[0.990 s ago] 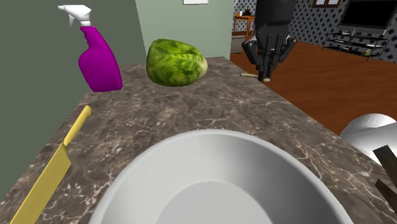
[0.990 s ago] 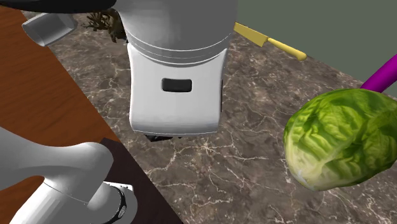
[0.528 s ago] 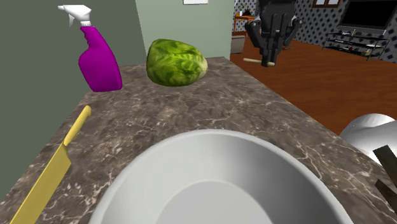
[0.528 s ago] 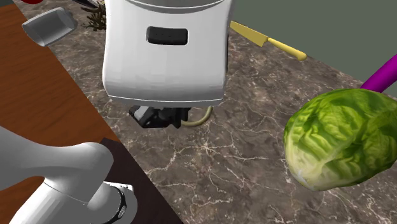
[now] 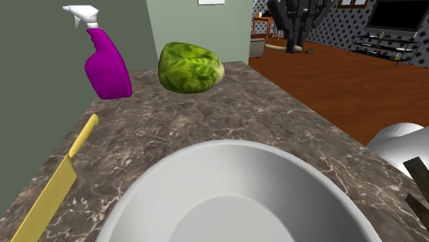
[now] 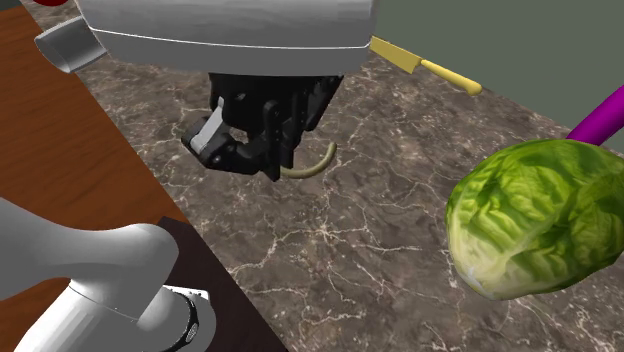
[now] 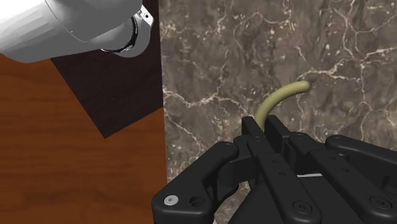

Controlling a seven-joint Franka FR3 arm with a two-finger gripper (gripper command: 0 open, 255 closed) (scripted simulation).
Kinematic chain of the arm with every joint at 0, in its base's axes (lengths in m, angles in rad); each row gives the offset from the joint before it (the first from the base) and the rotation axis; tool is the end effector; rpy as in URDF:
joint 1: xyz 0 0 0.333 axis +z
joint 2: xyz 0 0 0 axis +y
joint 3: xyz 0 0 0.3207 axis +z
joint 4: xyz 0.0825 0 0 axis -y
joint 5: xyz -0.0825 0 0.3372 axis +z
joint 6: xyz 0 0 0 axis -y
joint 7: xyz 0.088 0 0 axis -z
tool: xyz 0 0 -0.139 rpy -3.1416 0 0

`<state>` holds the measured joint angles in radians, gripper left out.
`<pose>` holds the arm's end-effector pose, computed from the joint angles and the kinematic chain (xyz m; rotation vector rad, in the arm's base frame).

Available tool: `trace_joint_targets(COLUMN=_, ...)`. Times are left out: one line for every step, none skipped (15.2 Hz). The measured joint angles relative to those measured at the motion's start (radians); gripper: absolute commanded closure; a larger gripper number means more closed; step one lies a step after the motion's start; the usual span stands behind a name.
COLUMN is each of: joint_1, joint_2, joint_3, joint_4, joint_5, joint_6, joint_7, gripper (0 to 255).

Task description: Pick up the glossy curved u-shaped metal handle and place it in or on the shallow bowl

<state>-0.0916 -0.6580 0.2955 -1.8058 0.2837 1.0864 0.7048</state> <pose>0.2089 0.1436 0.6938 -3.0268 0.6870 0.1805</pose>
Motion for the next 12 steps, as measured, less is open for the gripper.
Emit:
trace_joint_targets(joint_1=0.001, joint_2=-0.001, joint_3=0.011, joint_4=0.005, joint_5=0.009, joint_6=-0.003, joint_7=0.014, gripper=255)
trace_joint_targets(joint_1=0.003, joint_2=0.0, joint_3=0.026, joint_4=0.012, joint_5=0.021, joint_6=-0.004, joint_7=0.033, gripper=255)
trace_joint_targets(joint_1=0.005, joint_2=-0.001, joint_3=0.043, joint_4=0.019, joint_5=0.034, joint_6=-0.006, joint_7=0.055, gripper=255)
trace_joint_targets(joint_1=0.009, joint_2=-0.016, joint_3=0.058, joint_4=0.008, joint_5=0.05, joint_6=-0.005, joint_7=0.076, gripper=255)
trace_joint_targets(joint_1=0.01, joint_2=-0.016, joint_3=0.08, joint_4=0.013, joint_5=0.066, joint_6=-0.002, joint_7=0.101, gripper=255)
trace_joint_targets(joint_1=0.01, joint_2=-0.006, joint_3=0.105, joint_4=0.033, joint_5=0.082, joint_6=-0.003, joint_7=0.131, gripper=255)
trace_joint_targets(joint_1=0.012, joint_2=-0.01, joint_3=0.124, joint_4=0.039, joint_5=0.099, joint_6=-0.005, joint_7=0.158, gripper=255)
trace_joint_targets(joint_1=0.013, joint_2=-0.008, joint_3=0.147, joint_4=0.049, joint_5=0.115, joint_6=-0.003, joint_7=0.185, gripper=255)
trace_joint_targets(joint_1=0.013, joint_2=-0.004, joint_3=0.172, joint_4=0.064, joint_5=0.132, joint_6=-0.004, joint_7=0.216, gripper=255)
trace_joint_targets(joint_1=0.013, joint_2=-0.002, joint_3=0.19, joint_4=0.071, joint_5=0.144, joint_6=-0.002, joint_7=0.238, gripper=255)
trace_joint_targets(joint_1=0.01, joint_2=0.009, joint_3=0.218, joint_4=0.086, joint_5=0.158, joint_6=0.005, joint_7=0.266, gripper=255)
trace_joint_targets(joint_1=0.011, joint_2=0.009, joint_3=0.241, joint_4=0.091, joint_5=0.173, joint_6=0.01, joint_7=0.293, gripper=255)
